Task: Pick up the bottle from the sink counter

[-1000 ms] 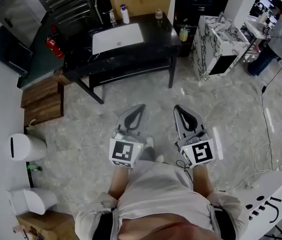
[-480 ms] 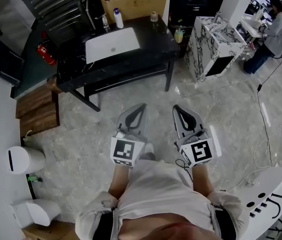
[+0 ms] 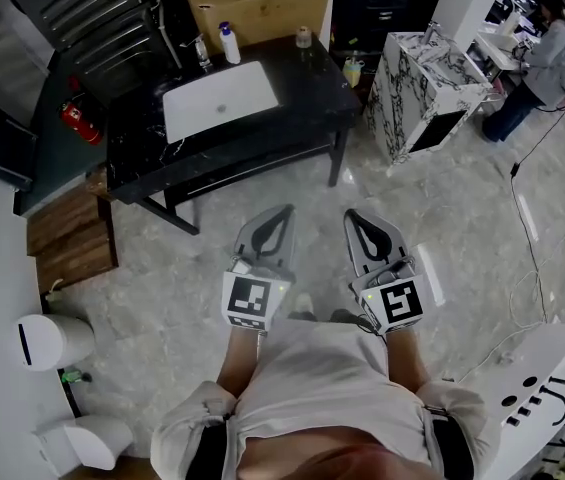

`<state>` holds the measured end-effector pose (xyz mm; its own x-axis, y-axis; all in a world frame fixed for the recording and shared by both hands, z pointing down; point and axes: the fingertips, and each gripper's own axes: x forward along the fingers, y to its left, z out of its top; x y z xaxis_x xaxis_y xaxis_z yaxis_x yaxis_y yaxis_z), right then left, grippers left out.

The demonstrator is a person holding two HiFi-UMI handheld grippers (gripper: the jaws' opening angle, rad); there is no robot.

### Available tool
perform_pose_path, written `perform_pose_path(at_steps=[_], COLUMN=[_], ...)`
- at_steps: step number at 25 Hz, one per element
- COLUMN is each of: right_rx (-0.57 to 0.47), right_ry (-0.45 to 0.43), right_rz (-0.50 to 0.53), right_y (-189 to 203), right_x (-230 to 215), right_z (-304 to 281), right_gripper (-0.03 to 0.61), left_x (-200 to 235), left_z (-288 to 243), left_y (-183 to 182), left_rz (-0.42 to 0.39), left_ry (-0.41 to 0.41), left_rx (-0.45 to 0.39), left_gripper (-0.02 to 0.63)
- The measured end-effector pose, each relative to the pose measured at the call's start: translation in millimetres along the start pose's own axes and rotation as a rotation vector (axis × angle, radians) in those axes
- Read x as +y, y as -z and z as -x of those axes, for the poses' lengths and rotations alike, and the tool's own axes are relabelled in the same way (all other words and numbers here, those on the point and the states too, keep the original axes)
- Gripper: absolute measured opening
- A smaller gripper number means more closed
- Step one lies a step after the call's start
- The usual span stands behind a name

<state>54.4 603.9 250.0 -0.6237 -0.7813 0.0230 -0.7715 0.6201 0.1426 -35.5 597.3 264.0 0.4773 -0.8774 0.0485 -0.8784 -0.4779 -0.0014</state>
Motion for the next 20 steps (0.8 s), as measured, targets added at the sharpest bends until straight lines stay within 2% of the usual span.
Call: perform_pose_path(at_steps=[10, 20], right_rx=[0.02, 0.022], right_ry=[0.015, -0.007], right_rz=[-0.008, -0.035], right_y=[4, 15], right_x=[-12, -35], right_z=[-24, -58], right_gripper=[-0.003, -0.003], left_x=[17, 37], left_z=[-23, -51], left_y=[0, 1], left_rz=[0.009, 0.001], left_ry=[0.019, -0.01], left_rx=[0.013, 0.017], left_gripper=[0.002, 0.002])
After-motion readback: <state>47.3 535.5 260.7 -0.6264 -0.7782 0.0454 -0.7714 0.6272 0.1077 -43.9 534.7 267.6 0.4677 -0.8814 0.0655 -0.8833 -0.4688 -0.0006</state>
